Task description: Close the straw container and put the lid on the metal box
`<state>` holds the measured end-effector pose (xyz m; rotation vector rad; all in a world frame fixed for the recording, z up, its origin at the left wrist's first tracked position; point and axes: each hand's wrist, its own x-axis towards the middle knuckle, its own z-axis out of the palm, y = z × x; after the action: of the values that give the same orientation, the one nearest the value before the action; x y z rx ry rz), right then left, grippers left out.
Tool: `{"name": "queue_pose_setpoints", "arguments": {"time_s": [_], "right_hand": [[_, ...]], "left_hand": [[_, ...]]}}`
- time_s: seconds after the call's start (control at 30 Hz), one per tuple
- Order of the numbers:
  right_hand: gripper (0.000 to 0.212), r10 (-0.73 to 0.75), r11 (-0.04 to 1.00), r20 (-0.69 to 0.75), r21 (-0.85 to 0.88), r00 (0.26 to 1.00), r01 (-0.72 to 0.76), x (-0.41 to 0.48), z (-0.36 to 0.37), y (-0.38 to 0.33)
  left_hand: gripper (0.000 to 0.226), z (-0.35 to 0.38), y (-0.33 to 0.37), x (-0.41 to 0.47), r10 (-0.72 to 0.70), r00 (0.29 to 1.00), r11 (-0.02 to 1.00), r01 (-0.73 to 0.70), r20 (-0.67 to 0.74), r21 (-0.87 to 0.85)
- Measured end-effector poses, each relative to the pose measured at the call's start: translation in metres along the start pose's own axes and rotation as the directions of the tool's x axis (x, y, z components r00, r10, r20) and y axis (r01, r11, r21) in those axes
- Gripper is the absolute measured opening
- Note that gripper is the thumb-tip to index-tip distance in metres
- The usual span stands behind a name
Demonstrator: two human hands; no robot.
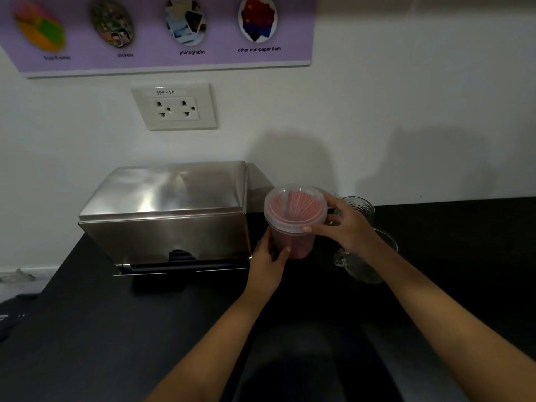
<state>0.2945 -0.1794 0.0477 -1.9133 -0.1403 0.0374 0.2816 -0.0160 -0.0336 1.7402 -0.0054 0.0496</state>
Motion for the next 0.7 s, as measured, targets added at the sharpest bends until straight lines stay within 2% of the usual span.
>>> {"name": "queue_pose_setpoints", "arguments": {"time_s": [0.7], "right_hand": [[0.079,-0.021,0.999,0.029,0.031,0.999,0.020,-0.0019,-0.0016,0.0004]], "left_hand": [[0.057,-0.0009,0.0023,-0.0025,-0.036,0.999,0.999,0.036,0.010,0.001]]}}
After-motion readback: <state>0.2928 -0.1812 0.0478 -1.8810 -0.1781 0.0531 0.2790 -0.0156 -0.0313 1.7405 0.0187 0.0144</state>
